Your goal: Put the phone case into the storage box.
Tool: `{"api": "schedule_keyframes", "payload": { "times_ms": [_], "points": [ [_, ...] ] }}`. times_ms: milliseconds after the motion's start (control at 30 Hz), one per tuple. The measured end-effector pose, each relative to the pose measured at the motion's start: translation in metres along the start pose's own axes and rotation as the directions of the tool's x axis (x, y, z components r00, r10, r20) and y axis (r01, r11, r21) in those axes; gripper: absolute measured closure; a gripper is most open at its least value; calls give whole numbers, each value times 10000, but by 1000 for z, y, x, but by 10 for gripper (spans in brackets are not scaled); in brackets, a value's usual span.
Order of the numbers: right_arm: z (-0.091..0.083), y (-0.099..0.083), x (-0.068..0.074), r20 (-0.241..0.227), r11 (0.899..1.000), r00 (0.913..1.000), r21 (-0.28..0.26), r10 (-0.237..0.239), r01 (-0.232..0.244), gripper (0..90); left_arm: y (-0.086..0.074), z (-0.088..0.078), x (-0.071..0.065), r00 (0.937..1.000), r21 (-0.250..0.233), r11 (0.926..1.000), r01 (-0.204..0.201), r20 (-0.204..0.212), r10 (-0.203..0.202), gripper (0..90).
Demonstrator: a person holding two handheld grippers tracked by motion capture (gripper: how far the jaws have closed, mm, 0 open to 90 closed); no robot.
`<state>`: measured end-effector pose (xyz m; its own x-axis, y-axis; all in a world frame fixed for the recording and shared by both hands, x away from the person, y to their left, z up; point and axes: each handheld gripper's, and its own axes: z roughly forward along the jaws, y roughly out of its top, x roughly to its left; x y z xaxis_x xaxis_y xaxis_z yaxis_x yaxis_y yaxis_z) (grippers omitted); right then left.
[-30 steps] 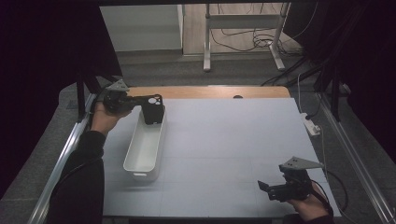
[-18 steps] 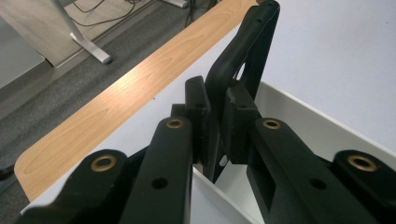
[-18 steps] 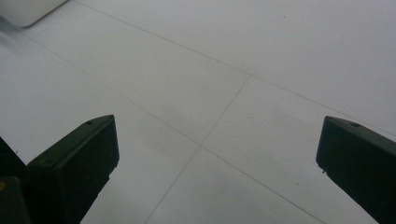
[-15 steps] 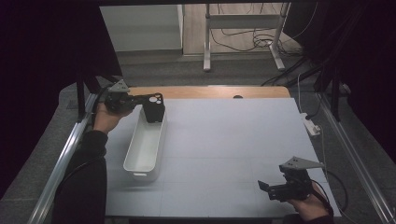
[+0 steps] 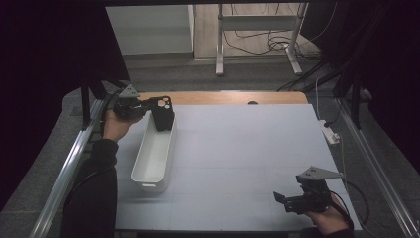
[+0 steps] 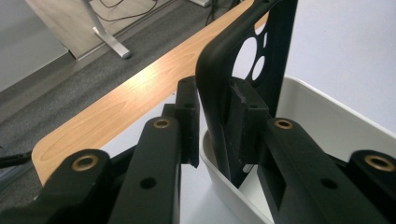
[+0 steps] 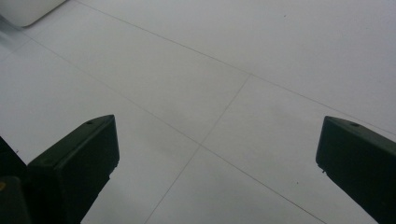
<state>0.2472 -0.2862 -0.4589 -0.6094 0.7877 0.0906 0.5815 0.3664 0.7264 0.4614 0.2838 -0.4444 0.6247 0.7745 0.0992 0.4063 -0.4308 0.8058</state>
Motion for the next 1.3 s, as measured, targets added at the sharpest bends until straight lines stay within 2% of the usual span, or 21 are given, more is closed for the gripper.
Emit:
{"api": "schedule_keyframes", "payload": {
  "times_ms": [233, 333, 667, 767, 867, 1000, 1300],
  "points": [
    [0, 0, 0, -4, 10000, 10000, -4, 10, -10, 0, -1, 4, 0, 9996, 37, 9997, 258, -150, -258, 728],
    [0, 0, 0, 10, 10000, 10000, 7, 27, -27, 0, -3, 4, 1, 9984, 56, 9986, 523, -216, -522, 707],
    [-1, 0, 0, 9, 10000, 10000, -42, 19, -19, 0, -8, 0, -2, 9929, 124, 9928, 1188, 49, -1188, 653],
    [-1, 0, 0, 12, 10000, 10000, -46, 5, -5, 0, -9, -4, -3, 9897, 78, 9898, 1425, 156, -1426, 631],
    [-1, 0, 0, 25, 10000, 10000, -43, -1, 1, 0, -11, -7, -5, 9832, 123, 9837, 1792, 327, -1795, 590],
    [-1, 0, 1, 21, 10000, 10000, -69, 11, -11, 0, -12, -10, -7, 9786, 188, 9792, 2022, 347, -2028, 552],
    [-1, 0, 1, 36, 10000, 10000, -67, 7, -6, 0, -15, -14, -16, 9729, 185, 9735, 2279, 359, -2284, 432]
  ]
}}
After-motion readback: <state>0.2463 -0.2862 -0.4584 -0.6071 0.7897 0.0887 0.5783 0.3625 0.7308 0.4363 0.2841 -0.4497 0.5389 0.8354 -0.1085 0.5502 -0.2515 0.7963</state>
